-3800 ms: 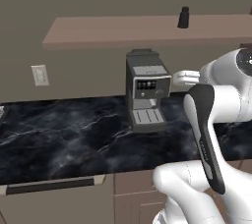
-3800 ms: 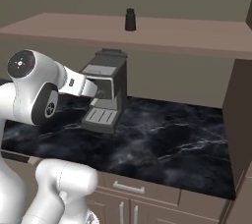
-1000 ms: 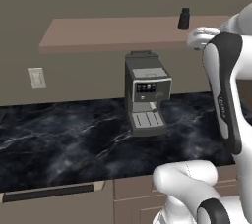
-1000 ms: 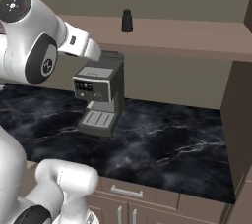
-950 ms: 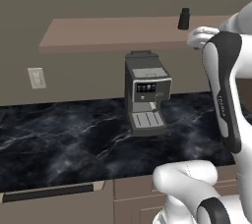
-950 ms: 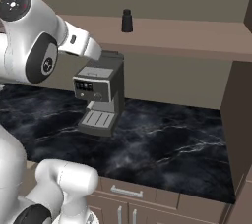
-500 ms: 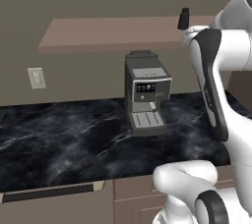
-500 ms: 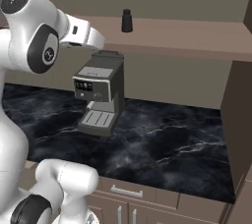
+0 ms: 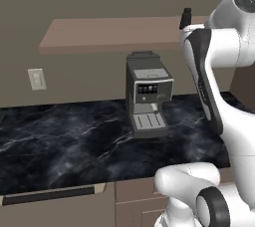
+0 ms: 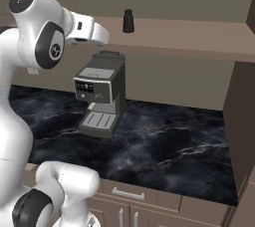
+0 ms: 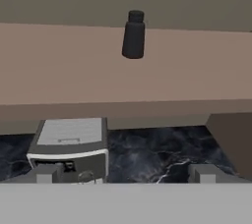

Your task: Move the mayonnaise and shaker from the cabinet to the dining counter.

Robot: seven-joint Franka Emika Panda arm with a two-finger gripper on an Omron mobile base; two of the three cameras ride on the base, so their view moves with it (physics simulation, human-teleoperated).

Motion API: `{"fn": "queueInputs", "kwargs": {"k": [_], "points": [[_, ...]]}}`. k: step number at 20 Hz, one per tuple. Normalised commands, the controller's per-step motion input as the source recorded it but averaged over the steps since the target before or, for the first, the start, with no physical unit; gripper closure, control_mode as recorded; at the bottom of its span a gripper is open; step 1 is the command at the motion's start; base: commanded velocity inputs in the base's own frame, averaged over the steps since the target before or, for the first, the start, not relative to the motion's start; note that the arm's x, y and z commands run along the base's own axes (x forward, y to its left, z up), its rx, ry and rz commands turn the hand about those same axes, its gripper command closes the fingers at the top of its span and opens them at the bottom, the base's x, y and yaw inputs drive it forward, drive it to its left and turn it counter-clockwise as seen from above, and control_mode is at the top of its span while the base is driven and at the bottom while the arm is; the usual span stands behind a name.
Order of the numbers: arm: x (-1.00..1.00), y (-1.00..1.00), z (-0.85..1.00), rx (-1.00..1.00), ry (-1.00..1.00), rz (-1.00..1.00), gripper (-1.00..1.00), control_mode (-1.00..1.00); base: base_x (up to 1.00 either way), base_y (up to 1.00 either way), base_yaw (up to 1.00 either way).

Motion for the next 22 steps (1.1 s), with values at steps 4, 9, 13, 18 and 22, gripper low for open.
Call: {"fn": "queueInputs", "kwargs": {"k": [4, 9, 13, 18, 22], "points": [[0.22, -0.10, 0.00, 0.04, -0.03, 0.00, -1.00, -1.00, 0.00, 0.00, 0.00], [0.33, -0.14, 0.00, 0.06, -0.03, 0.00, -1.00, -1.00, 0.00, 0.00, 0.00], [0.36, -0.11, 0.02, 0.05, 0.00, 0.00, -1.00, -1.00, 0.00, 0.00, 0.00], [0.45, -0.08, 0.08, 0.02, 0.05, 0.00, -1.00, -1.00, 0.00, 0.00, 0.00], [0.45, -0.13, 0.16, 0.00, 0.10, 0.00, -1.00, -1.00, 0.00, 0.00, 0.00]]}}
